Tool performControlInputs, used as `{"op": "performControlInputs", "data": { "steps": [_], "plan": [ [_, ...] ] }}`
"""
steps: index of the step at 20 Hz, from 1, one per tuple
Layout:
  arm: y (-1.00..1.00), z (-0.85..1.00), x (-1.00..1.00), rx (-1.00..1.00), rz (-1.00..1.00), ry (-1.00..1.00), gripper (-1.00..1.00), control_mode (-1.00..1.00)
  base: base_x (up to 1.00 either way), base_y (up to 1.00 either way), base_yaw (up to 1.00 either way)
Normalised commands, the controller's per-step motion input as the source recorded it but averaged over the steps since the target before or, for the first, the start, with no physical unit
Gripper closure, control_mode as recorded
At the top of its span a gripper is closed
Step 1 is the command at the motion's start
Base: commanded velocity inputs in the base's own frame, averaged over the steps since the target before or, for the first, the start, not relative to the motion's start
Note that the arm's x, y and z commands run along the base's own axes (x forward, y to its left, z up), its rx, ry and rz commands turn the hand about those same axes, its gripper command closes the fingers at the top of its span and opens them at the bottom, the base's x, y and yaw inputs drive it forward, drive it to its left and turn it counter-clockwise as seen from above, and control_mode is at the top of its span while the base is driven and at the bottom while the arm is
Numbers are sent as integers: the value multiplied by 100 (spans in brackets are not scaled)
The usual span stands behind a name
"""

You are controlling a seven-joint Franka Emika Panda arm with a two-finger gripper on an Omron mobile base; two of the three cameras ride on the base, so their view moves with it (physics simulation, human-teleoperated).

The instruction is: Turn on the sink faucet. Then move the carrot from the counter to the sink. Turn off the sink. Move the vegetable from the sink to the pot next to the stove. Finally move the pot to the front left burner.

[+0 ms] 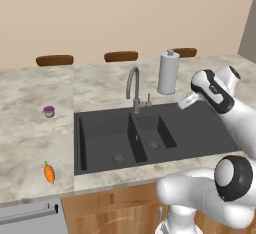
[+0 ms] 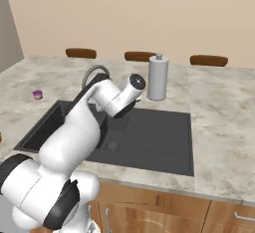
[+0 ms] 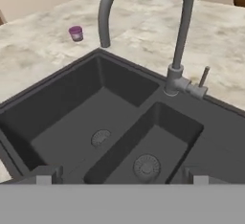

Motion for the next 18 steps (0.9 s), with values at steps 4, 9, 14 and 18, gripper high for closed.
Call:
{"op": "performControlInputs", "data": {
  "steps": [4,9,14,18],
  "plan": [
    [-16,-2,61,8,31,0,-100,-100,0,0,0],
    [-4,-7,53,10,21,0,-100,-100,0,0,0],
    [0,-18,63,5,12,0,-100,-100,0,0,0],
    [2,-27,50,1,10,0,-100,-100,0,0,0]
  ]
}}
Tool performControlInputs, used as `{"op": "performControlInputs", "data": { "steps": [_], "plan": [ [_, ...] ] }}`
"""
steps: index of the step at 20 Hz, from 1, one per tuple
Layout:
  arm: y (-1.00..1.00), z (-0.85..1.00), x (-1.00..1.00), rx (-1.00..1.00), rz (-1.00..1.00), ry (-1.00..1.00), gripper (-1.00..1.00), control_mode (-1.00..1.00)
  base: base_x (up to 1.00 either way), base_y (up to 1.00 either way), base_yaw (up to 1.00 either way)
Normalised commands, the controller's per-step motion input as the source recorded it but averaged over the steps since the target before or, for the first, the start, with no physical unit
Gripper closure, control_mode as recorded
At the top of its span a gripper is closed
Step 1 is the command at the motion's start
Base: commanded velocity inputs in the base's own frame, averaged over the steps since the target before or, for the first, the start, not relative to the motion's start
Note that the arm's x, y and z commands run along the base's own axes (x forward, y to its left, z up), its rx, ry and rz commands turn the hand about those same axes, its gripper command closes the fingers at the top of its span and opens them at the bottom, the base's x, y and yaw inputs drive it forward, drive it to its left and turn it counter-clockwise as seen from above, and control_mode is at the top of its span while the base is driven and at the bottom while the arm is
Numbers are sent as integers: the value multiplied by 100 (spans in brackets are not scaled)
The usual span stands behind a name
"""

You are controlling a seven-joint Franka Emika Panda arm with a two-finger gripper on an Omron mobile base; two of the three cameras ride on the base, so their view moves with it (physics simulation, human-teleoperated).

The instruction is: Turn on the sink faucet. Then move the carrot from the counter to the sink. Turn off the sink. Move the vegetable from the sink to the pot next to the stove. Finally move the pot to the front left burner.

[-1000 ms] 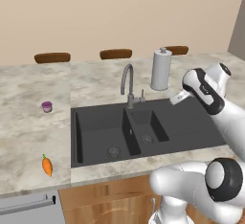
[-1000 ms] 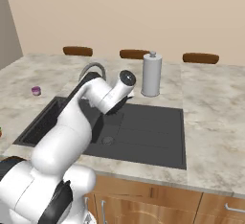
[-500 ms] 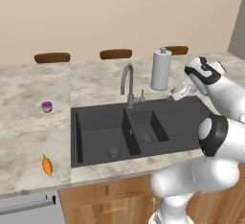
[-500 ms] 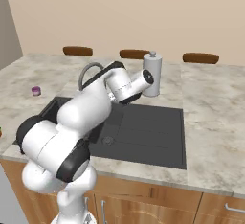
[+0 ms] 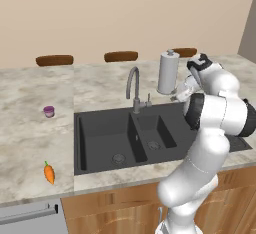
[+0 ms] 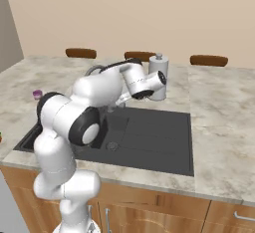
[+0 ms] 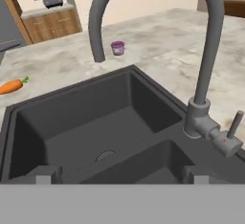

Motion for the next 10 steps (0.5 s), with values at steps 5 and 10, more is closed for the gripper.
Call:
{"op": "performControlInputs", "data": {
  "steps": [5,10],
  "plan": [
    [5,-30,45,1,7,-1,-100,-100,0,0,0],
    [13,-25,42,0,0,-4,-100,-100,0,0,0]
  ]
}}
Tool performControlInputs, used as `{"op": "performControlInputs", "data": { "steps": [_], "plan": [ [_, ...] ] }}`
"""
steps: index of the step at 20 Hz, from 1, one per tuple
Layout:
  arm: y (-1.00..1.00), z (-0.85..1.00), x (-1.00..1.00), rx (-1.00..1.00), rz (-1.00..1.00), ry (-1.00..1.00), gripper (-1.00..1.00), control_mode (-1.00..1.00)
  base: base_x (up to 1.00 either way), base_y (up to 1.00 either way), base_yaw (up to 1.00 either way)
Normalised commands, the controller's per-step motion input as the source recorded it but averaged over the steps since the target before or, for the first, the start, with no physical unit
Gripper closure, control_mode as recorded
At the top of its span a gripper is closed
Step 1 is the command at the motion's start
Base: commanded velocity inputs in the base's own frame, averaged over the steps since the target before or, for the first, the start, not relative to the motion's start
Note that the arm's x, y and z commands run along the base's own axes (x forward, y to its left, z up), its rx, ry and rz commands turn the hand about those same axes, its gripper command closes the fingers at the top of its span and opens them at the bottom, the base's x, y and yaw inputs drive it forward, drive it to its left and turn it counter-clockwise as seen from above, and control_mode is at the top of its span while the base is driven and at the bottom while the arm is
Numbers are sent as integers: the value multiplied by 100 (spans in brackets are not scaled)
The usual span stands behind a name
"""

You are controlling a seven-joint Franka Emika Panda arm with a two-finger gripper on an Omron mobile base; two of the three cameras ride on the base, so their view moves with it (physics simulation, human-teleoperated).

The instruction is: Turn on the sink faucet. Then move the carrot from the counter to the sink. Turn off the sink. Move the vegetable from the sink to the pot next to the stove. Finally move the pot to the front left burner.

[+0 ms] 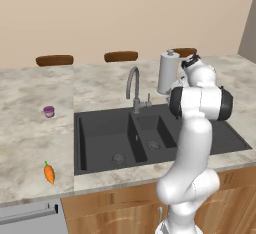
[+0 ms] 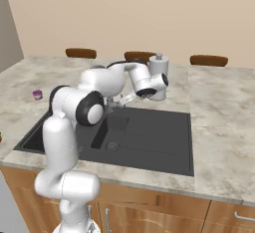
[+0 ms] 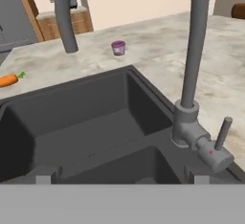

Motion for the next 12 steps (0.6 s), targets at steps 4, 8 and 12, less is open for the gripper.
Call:
{"op": "performControlInputs", "data": {
  "steps": [4,8,12],
  "plan": [
    [12,-16,38,0,0,-3,-100,-100,0,0,0],
    [11,-16,35,0,-2,-2,-100,-100,0,0,0],
    [14,-17,34,0,-3,-1,-100,-100,0,0,0]
  ]
}}
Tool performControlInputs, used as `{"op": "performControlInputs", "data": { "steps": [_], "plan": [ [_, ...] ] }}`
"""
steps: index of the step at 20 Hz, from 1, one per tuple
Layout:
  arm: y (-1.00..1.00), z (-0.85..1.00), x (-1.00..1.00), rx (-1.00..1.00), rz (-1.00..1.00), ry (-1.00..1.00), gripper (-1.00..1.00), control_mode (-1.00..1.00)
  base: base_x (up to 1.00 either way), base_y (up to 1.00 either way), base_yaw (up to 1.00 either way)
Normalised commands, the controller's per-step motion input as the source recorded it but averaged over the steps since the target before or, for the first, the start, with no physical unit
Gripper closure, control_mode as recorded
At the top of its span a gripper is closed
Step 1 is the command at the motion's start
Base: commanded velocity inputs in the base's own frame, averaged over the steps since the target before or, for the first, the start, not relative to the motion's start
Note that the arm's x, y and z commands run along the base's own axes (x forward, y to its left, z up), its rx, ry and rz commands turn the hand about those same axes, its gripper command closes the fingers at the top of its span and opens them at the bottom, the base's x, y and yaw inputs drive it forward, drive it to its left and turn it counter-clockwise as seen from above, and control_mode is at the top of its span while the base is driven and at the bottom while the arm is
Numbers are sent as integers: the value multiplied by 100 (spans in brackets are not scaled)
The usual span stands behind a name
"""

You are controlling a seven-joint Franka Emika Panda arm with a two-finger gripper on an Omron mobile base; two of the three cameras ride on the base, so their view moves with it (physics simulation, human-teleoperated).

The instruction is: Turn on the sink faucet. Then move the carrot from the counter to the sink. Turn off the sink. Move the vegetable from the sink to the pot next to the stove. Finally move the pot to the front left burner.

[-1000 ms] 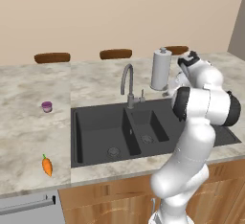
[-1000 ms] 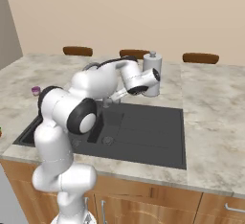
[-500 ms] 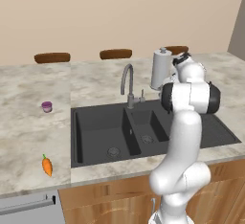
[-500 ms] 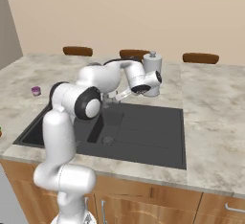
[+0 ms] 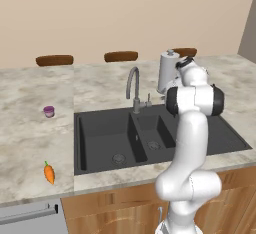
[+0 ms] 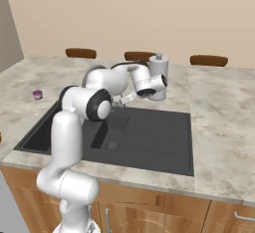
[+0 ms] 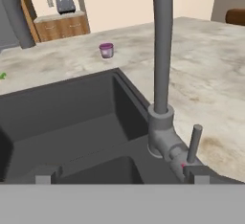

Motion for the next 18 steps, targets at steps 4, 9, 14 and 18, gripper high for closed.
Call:
{"op": "performControlInputs", "data": {
  "steps": [4,9,14,18],
  "plan": [
    [20,-18,16,0,-4,-1,-100,-100,0,0,0],
    [22,-13,6,0,-3,0,-100,-100,0,0,0],
    [13,-8,6,0,-1,0,-100,-100,0,0,0],
    [0,-12,9,0,0,-1,-100,-100,0,0,0]
  ]
}}
